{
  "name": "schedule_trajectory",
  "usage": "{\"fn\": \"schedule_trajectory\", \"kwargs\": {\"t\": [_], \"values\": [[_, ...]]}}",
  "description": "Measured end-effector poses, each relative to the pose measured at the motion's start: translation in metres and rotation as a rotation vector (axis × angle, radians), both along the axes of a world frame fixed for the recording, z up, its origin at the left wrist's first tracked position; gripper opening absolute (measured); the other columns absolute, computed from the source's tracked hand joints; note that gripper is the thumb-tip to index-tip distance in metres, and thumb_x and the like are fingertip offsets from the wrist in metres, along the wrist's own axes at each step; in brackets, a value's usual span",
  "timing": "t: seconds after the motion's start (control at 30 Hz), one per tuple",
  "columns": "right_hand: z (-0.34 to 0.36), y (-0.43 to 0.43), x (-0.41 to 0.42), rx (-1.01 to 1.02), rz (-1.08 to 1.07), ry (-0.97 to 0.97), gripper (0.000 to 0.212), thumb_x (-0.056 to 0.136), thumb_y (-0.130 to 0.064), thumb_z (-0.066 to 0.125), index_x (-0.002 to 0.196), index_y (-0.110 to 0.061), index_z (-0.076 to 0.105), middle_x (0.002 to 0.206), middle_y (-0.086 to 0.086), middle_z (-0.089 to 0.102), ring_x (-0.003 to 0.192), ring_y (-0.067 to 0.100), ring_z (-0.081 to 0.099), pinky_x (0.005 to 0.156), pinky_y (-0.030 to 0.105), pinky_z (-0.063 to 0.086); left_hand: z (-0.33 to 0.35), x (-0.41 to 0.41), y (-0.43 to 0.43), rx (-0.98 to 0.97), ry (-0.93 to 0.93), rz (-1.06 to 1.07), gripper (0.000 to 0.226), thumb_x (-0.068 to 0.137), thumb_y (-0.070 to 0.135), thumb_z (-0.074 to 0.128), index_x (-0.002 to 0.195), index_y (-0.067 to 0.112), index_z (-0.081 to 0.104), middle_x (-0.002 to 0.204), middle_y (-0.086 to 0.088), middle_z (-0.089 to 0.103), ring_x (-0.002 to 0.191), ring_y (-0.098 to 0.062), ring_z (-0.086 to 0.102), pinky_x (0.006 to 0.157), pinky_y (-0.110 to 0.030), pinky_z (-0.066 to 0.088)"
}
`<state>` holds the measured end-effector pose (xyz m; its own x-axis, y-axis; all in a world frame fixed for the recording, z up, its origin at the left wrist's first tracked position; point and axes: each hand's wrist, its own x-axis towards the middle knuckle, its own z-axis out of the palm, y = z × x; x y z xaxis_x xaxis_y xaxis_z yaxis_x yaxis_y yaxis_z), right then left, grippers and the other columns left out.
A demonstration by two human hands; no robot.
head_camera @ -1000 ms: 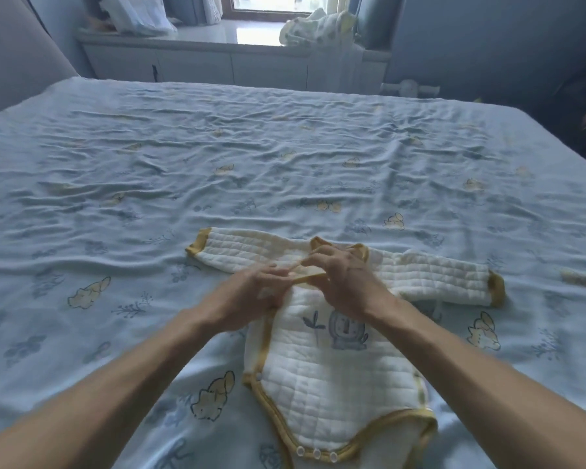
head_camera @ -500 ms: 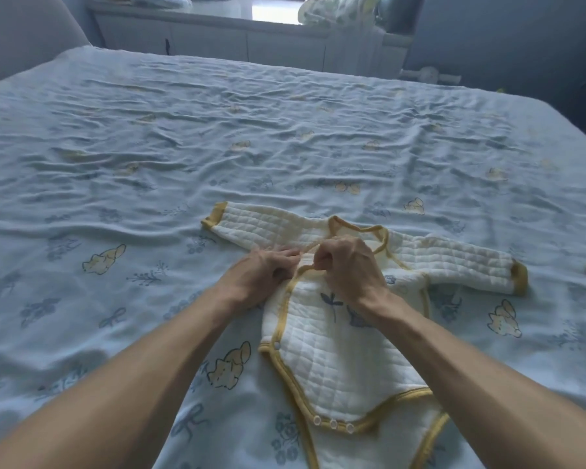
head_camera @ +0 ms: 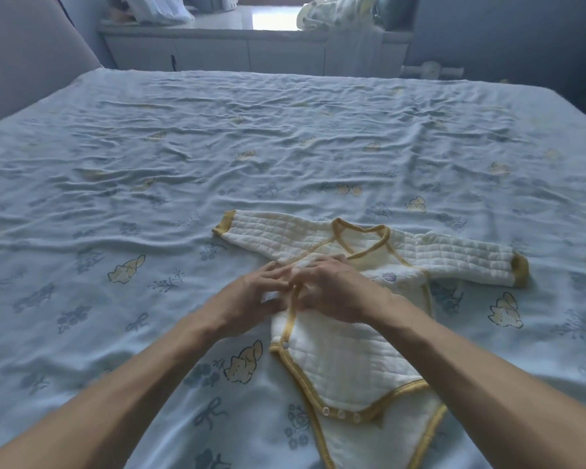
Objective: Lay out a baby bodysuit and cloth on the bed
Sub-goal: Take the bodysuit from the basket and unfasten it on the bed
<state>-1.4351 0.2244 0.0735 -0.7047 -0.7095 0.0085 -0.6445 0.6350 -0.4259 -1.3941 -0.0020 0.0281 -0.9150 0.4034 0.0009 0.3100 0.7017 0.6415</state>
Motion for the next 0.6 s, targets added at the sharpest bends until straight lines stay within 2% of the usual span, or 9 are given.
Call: {"fn": "schedule_trajectory", "kwargs": {"t": [0.17, 0.3, 0.4, 0.47, 0.6], "values": [[-0.005, -0.006, -0.003, 0.114, -0.033, 0.025, 0.035, 0.086, -0.048, 0.074, 0.119, -0.038, 0.075, 0.121, -0.011, 0.062, 0.119, 0.015, 0.048, 0.099, 0.041, 0.03, -0.009, 0.004, 0.003, 0.04, 0.036, 0.052, 0.044, 0.097, 0.031, 0.074, 0.137, 0.044, 0.066, 0.16, 0.035, 0.033, 0.155, 0.006, 0.02, 0.124, -0.04, 0.038], [-0.007, -0.009, -0.005, 0.092, -0.113, 0.033, 0.026, 0.076, -0.053, 0.083, 0.091, -0.034, 0.076, 0.094, -0.015, 0.071, 0.103, 0.01, 0.04, 0.097, 0.041, 0.029, -0.02, 0.007, 0.003, 0.008, 0.092, 0.077, 0.038, 0.1, 0.029, 0.069, 0.137, 0.039, 0.067, 0.162, 0.021, 0.04, 0.156, -0.003, 0.026, 0.121, -0.044, 0.042], [-0.006, -0.003, 0.002, 0.024, -0.112, 0.05, 0.017, 0.076, -0.042, 0.085, 0.076, -0.035, 0.07, 0.085, -0.017, 0.071, 0.101, 0.009, 0.044, 0.099, 0.041, 0.028, -0.021, 0.006, 0.001, -0.094, 0.097, 0.058, 0.04, 0.103, 0.035, 0.064, 0.142, 0.042, 0.061, 0.162, 0.022, 0.037, 0.158, -0.007, 0.024, 0.123, -0.046, 0.037], [-0.005, 0.012, 0.011, -0.022, -0.089, 0.083, 0.021, 0.078, -0.035, 0.086, 0.071, -0.035, 0.066, 0.079, -0.022, 0.066, 0.097, 0.009, 0.047, 0.097, 0.04, 0.028, -0.02, 0.006, 0.003, -0.148, 0.08, 0.052, 0.041, 0.103, 0.037, 0.061, 0.144, 0.041, 0.059, 0.163, 0.022, 0.034, 0.159, -0.008, 0.021, 0.126, -0.046, 0.033], [0.001, 0.054, 0.019, -0.053, -0.095, 0.016, 0.018, 0.081, -0.032, 0.086, 0.078, -0.028, 0.068, 0.082, -0.022, 0.061, 0.098, 0.009, 0.047, 0.093, 0.037, 0.031, -0.015, 0.008, 0.006, -0.159, 0.075, 0.055, 0.041, 0.104, 0.037, 0.061, 0.145, 0.039, 0.058, 0.164, 0.02, 0.032, 0.159, -0.01, 0.02, 0.126, -0.046, 0.032]]}}
